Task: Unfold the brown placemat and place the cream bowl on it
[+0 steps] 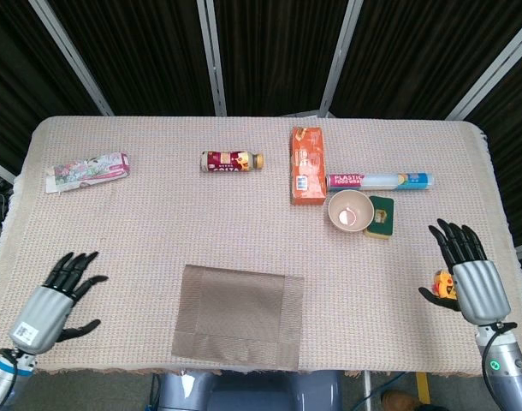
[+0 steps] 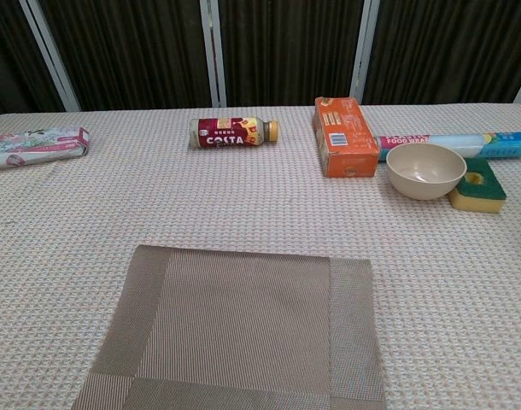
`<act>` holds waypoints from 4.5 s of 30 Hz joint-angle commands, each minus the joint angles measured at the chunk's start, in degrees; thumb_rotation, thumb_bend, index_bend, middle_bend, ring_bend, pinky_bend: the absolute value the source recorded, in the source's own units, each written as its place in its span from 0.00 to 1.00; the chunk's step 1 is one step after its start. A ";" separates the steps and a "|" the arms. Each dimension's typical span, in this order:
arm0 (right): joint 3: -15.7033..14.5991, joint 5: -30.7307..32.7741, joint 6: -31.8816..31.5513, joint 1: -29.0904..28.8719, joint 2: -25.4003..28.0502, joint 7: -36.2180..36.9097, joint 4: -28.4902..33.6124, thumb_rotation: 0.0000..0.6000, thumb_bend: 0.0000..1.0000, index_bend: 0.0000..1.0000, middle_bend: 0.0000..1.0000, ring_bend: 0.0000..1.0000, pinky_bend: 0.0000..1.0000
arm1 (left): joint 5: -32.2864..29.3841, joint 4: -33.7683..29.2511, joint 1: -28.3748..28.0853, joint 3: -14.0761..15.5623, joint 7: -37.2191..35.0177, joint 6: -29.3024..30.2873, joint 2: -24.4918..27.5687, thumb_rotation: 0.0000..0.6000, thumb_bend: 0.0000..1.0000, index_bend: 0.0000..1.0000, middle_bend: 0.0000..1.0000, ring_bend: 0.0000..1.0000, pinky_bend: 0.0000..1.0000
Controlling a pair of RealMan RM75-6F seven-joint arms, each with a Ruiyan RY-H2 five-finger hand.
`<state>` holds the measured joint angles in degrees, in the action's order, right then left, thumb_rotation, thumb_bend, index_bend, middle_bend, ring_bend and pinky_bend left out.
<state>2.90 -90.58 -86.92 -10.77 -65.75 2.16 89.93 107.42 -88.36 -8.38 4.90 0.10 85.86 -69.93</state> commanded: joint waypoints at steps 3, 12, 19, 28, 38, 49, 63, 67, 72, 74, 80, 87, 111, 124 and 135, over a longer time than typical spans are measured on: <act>-1.70 -0.30 -1.58 2.58 0.92 -4.14 2.64 1.00 0.00 0.00 0.00 0.00 0.00 | 6.15 5.06 -3.25 3.46 3.01 -4.57 -6.98 1.00 0.12 0.47 0.00 0.00 0.00; -1.89 -0.69 -1.22 3.03 0.58 -5.62 2.86 1.00 0.00 0.00 0.00 0.00 0.00 | 6.87 10.75 -5.32 3.75 8.17 -9.89 -15.22 1.00 0.20 0.50 0.00 0.00 0.00; -1.39 -0.52 -1.26 3.15 0.90 -5.53 2.55 1.00 0.00 0.00 0.00 0.00 0.00 | 6.39 15.30 -5.21 4.71 9.23 -10.48 -18.30 1.00 0.20 0.49 0.00 0.00 0.00; -1.29 -0.44 -0.66 3.20 1.05 -5.98 2.77 1.00 0.00 0.00 0.00 0.00 0.00 | 6.13 18.42 -5.39 5.82 8.89 -10.47 -20.80 1.00 0.21 0.49 0.00 0.00 0.00; -0.74 0.03 -0.82 3.56 1.34 -5.71 3.03 1.00 0.00 0.00 0.00 0.00 0.00 | 5.70 18.95 -6.61 6.13 9.20 -11.03 -22.83 1.00 0.24 0.49 0.00 0.00 0.00; -0.44 0.33 -0.37 3.63 2.06 -4.35 3.50 1.00 0.00 0.00 0.00 0.00 0.00 | 4.99 17.86 -7.29 6.49 10.82 -11.89 -24.03 1.00 0.34 0.50 0.00 0.00 0.00; -0.24 0.00 -0.63 3.87 2.12 -4.62 3.63 1.00 0.00 0.00 0.00 0.00 0.00 | 4.23 16.55 -7.76 7.02 12.28 -12.23 -24.04 1.00 0.35 0.52 0.00 0.00 0.00; -0.14 -0.11 -0.77 3.92 2.13 -4.70 3.63 1.00 0.00 0.00 0.00 0.00 0.00 | 3.75 16.34 -7.91 7.11 12.60 -12.80 -24.23 1.00 0.37 0.52 0.00 0.00 0.00; -0.04 -0.44 -1.19 4.12 2.33 -4.51 3.78 1.00 0.00 0.00 0.00 0.00 0.00 | 2.89 16.48 -8.09 7.37 13.03 -13.80 -24.88 1.00 0.41 0.52 0.00 0.00 0.00; -0.04 -0.55 -1.21 4.15 2.37 -4.50 3.76 1.00 0.00 0.00 0.00 0.00 0.00 | 2.65 16.54 -8.15 7.46 13.17 -14.05 -25.08 1.00 0.41 0.54 0.00 0.00 0.00; 0.00 -0.75 -1.28 4.23 2.50 -4.38 3.82 1.00 0.00 0.00 0.00 0.00 0.00 | 2.19 16.48 -8.31 7.67 13.64 -14.39 -25.36 1.00 0.49 0.56 0.00 0.00 0.00; -0.04 -1.13 -1.35 4.30 2.60 -4.38 3.95 1.00 0.00 0.00 0.00 0.00 0.00 | 1.58 16.16 -8.48 7.63 13.98 -14.52 -25.44 1.00 0.50 0.63 0.00 0.00 0.00; 1.37 1.42 -0.33 4.12 1.83 -6.99 3.69 1.00 0.00 0.00 0.00 0.00 0.00 | -24.58 -3.33 -26.71 -25.68 21.30 -28.42 -23.51 1.00 0.50 0.67 0.00 0.00 0.00; 2.18 4.20 1.30 3.80 1.20 -8.66 2.49 1.00 0.00 0.00 0.00 0.00 0.00 | -39.10 9.23 -32.52 -34.25 19.75 -31.83 -22.76 1.00 0.50 0.66 0.00 0.00 0.00; 1.65 4.05 2.65 3.34 0.62 -9.62 2.11 1.00 0.00 0.00 0.00 0.00 0.00 | -43.45 13.90 -29.82 -29.92 18.94 -31.19 -19.65 1.00 0.06 0.00 0.00 0.00 0.00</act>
<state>4.65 -86.39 -84.33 -7.40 -65.14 -7.45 91.97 64.53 -73.86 -38.92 -25.54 18.80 54.16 -90.36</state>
